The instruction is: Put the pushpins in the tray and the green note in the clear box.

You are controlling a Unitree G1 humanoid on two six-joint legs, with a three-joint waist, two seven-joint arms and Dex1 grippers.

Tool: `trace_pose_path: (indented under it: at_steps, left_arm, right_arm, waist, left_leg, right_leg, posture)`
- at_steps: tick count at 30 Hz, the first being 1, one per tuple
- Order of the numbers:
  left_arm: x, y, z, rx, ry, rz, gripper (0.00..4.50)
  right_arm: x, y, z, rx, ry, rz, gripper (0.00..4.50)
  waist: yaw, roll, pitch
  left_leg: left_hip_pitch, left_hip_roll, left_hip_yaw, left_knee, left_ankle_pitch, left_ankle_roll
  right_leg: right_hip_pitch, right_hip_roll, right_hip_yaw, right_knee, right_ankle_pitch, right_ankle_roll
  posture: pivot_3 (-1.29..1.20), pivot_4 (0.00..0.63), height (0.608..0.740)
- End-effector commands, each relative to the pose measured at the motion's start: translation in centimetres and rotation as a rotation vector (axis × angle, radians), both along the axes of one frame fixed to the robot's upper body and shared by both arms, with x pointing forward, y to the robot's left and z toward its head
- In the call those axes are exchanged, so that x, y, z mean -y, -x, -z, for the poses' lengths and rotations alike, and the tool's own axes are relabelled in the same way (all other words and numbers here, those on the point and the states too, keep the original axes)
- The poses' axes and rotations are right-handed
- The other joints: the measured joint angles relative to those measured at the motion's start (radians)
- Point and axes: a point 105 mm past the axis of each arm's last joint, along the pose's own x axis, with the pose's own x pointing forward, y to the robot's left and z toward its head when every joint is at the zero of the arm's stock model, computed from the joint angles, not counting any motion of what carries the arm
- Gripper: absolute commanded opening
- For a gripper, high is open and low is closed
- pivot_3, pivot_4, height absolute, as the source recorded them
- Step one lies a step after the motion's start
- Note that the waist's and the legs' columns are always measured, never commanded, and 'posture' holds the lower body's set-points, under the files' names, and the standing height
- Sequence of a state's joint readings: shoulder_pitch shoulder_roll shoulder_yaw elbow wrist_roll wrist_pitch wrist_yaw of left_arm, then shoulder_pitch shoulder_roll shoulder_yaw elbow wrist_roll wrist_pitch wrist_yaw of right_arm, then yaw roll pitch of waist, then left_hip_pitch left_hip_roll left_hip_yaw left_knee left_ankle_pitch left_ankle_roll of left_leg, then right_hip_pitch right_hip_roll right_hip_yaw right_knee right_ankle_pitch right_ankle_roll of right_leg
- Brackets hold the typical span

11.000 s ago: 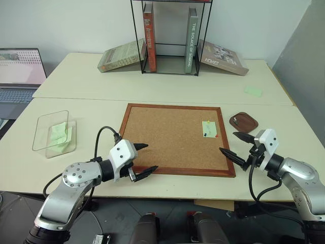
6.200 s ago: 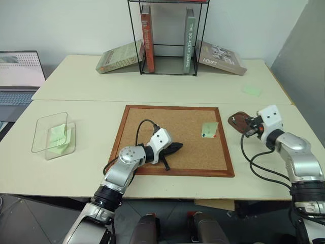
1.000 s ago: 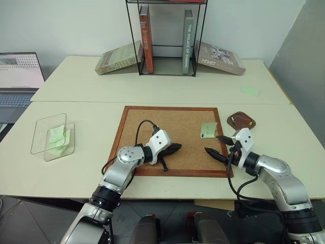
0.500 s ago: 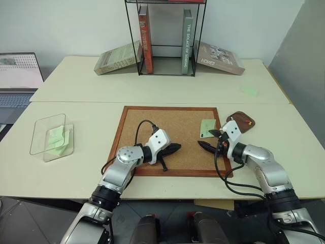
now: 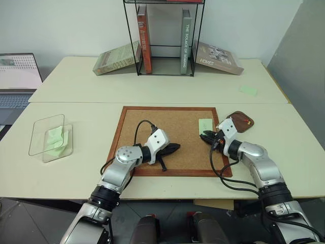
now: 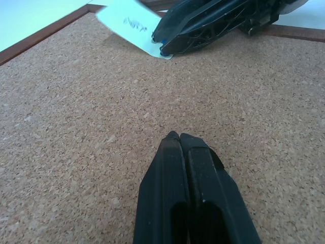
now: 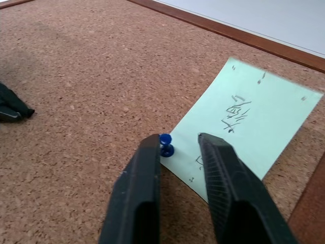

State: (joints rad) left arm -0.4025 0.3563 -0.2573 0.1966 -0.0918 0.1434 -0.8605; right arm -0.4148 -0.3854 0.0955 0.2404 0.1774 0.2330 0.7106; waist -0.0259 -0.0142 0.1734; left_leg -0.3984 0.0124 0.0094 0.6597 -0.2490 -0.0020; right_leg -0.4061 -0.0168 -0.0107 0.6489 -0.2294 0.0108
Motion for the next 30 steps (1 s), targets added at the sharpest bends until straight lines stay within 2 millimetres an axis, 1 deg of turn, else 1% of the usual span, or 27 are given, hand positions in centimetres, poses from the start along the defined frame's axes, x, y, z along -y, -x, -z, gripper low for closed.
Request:
trace_pose_path:
  at_steps: [1,2,8,13,18,20,22,23,25,28,30]
  left_arm:
    - [-1.5,0.7,2.6,-0.094,-0.065,-0.029,0.00]
    - [-1.5,0.7,2.6,-0.094,-0.066,-0.029,0.00]
    - [-1.6,0.7,2.7,-0.095,-0.070,-0.029,0.00]
    - [-1.5,0.8,2.8,-0.097,-0.072,-0.027,0.00]
    - [-1.3,0.8,2.8,-0.097,-0.066,-0.025,0.00]
    - [-1.1,0.6,2.4,-0.092,-0.047,-0.031,0.00]
    - [-0.9,0.3,1.5,-0.082,-0.018,-0.037,0.00]
    - [-0.8,0.2,0.8,-0.074,0.004,-0.040,0.00]
    - [-0.5,0.0,-1.3,-0.050,0.061,-0.030,0.00]
    - [-0.1,0.3,-4.1,-0.053,0.161,0.001,0.00]
    - [-0.1,0.5,-5.6,-0.048,0.200,0.023,0.39]
  right_arm:
    - [0.1,-0.3,-1.9,0.078,-0.009,-0.005,0.10]
    - [-0.1,-0.2,-2.2,0.089,-0.012,-0.012,0.03]
    - [-1.2,0.9,-4.7,0.183,-0.022,-0.091,0.03]
    - [-1.4,1.6,-6.4,0.230,-0.012,-0.131,0.03]
    - [-1.2,2.1,-7.2,0.247,0.003,-0.145,0.03]
    - [-1.2,2.3,-7.4,0.258,0.015,-0.154,0.03]
    - [-1.3,2.4,-7.6,0.267,0.027,-0.164,0.03]
    - [-1.3,2.5,-7.7,0.274,0.039,-0.171,0.03]
    - [-1.4,2.7,-7.8,0.296,0.066,-0.186,0.03]
    - [-1.7,2.8,-7.7,0.322,0.110,-0.209,0.03]
    - [-2.0,3.0,-7.5,0.335,0.135,-0.227,0.00]
  waist:
    - [-0.001,0.000,0.000]
    - [-0.001,0.000,0.000]
    - [-0.001,0.000,0.000]
    - [-0.002,0.000,0.000]
    - [-0.002,0.000,0.000]
    - [-0.002,0.000,0.000]
    - [-0.001,0.000,0.000]
    - [-0.001,0.000,0.000]
    - [-0.001,-0.001,0.000]
    - [-0.001,-0.002,0.002]
    - [-0.001,-0.005,0.004]
  left_leg:
    - [0.000,0.000,0.000,0.000,0.000,0.000]
    - [0.000,0.000,0.000,0.000,0.000,0.000]
    - [-0.001,0.000,0.000,0.000,0.000,0.000]
    - [-0.001,0.000,0.000,-0.001,0.000,0.000]
    - [0.000,0.000,0.000,0.000,0.000,0.000]
    - [0.000,0.000,0.000,0.000,0.000,0.000]
    - [0.000,0.000,0.000,0.000,0.000,0.000]
    - [0.000,0.000,0.000,0.000,0.000,0.000]
    - [0.000,0.000,0.000,0.000,0.000,0.000]
    - [-0.001,0.000,0.000,0.000,0.000,0.000]
    - [-0.002,0.000,0.000,0.000,0.000,0.000]
  right_leg:
    - [0.000,0.000,0.000,0.000,0.000,0.000]
    - [0.000,0.000,0.000,0.000,0.000,0.000]
    - [-0.001,0.000,0.000,0.000,0.000,0.000]
    - [-0.001,0.000,0.000,0.000,0.000,0.000]
    - [0.000,0.000,0.000,0.000,0.000,0.000]
    - [0.000,0.000,0.000,0.000,0.000,0.000]
    - [0.000,0.000,0.000,0.000,0.000,0.000]
    - [0.000,0.000,0.000,0.000,0.000,0.000]
    - [0.000,0.000,0.000,0.000,0.000,0.000]
    - [-0.001,0.000,0.000,0.000,0.000,0.000]
    - [-0.002,0.000,0.000,0.000,0.000,0.000]
  posture:
    - [0.00,0.150,0.740]
    - [0.00,0.150,0.740]
    - [0.00,0.150,0.740]
    - [0.00,0.150,0.740]
    - [0.00,0.150,0.740]
    - [0.00,0.150,0.740]
    - [0.00,0.150,0.740]
    - [0.00,0.150,0.740]
    - [0.00,0.150,0.740]
    - [0.00,0.150,0.740]
    - [0.00,0.150,0.740]
